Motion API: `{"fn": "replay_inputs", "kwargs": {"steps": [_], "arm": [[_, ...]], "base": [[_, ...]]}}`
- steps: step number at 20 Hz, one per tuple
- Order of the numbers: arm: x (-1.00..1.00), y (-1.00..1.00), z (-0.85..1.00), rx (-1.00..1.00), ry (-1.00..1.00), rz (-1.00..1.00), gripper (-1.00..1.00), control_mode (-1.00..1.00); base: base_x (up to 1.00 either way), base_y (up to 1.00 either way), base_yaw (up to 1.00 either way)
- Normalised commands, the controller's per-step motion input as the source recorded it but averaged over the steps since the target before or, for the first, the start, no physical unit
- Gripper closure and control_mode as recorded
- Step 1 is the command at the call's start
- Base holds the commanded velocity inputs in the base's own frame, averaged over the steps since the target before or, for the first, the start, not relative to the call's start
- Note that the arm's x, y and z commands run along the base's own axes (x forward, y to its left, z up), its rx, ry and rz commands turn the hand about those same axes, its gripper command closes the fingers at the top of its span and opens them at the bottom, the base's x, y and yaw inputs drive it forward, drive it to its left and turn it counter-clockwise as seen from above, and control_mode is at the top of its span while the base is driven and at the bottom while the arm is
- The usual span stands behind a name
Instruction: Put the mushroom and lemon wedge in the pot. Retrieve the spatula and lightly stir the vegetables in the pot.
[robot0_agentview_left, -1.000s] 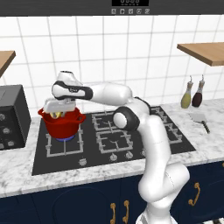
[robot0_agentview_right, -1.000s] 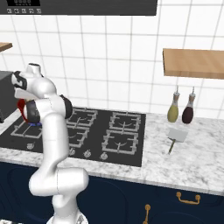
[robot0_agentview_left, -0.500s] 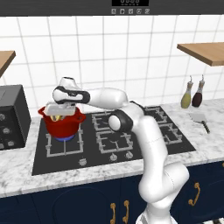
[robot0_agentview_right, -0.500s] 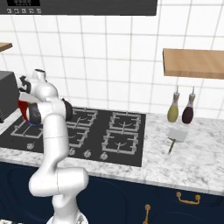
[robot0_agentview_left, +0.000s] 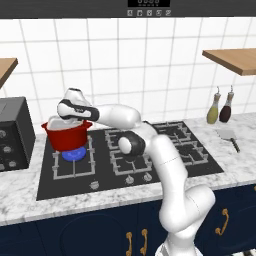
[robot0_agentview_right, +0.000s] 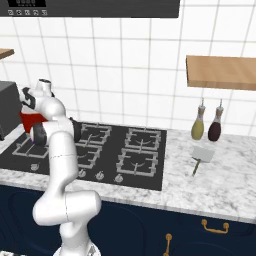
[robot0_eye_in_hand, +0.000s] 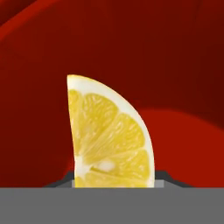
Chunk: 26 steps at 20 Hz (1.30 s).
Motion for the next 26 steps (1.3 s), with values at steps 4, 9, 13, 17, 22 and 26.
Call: {"fn": "replay_inputs", "kwargs": {"steps": [4,9,13,17,22,26], "arm": [[-0.11,0.00,0.00,0.00,0.00,-0.04,-1.00,-1.00],[-0.24,-0.04,0.00,0.00,-0.01,-0.02,-1.00,-1.00],[-0.30,-0.37,0.00,0.04,-0.03,-0.03,-1.00,-1.00],[-0.24,-0.28,-0.07,0.13,-0.08,-0.05,-1.00,-1.00],[-0.09,0.00,-0.46,0.22,-0.03,-0.11,-1.00,-1.00],[-0.30,0.00,-0.10,0.12,0.00,-0.09,-1.00,-1.00]], "base": [[0.00,0.00,0.00],[0.00,0.00,0.00],[0.00,0.00,0.00],[0.00,0.00,0.00],[0.00,0.00,0.00],[0.00,0.00,0.00]]}}
